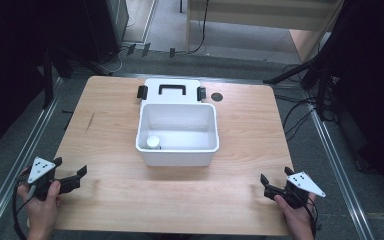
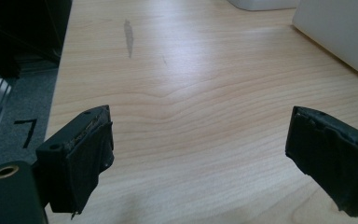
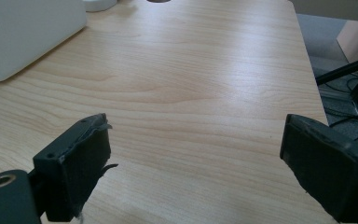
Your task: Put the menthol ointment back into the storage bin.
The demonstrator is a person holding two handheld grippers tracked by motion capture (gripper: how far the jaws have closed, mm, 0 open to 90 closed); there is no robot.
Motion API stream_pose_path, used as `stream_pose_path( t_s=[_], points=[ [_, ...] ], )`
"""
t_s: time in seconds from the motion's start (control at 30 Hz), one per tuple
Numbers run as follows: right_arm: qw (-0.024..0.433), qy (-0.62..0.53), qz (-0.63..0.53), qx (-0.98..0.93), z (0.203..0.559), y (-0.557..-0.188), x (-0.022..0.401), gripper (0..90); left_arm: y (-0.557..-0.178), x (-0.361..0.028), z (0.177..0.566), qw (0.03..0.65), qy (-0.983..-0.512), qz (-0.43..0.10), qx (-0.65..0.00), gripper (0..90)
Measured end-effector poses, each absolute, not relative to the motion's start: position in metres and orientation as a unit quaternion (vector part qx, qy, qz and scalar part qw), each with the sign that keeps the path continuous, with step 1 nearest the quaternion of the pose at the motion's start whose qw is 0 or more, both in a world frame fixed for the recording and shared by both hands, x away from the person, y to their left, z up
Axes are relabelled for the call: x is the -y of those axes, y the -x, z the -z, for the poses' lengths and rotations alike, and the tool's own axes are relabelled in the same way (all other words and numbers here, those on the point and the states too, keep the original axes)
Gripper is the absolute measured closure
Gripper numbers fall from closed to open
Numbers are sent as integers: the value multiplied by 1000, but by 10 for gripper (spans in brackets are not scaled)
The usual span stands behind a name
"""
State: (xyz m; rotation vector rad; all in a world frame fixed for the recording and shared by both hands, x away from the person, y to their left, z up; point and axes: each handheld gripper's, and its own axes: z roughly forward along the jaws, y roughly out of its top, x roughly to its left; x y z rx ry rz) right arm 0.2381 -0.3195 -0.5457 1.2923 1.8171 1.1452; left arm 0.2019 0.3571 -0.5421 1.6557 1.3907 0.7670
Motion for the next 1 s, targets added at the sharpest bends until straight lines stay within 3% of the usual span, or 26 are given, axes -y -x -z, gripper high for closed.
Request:
stream_pose_path(
  t_s=[0.27,0.33,0.47,0.77,1.0],
  points=[
    [313,-488,-436,-689,546,-238,319,87,-184,-373,551,414,-632,-314,-575,81],
    [312,-488,-436,-689,546,-238,319,87,-182,-377,551,413,-620,-322,-585,148],
    [314,-484,-437,-690,546,-237,319,87,-182,-380,552,417,-605,-326,-594,147],
    [313,-483,-437,-691,546,-237,319,87,-186,-369,552,399,-641,-323,-571,140],
    [313,-483,-436,-692,546,-237,319,87,-187,-371,552,405,-638,-316,-574,142]
  ],
)
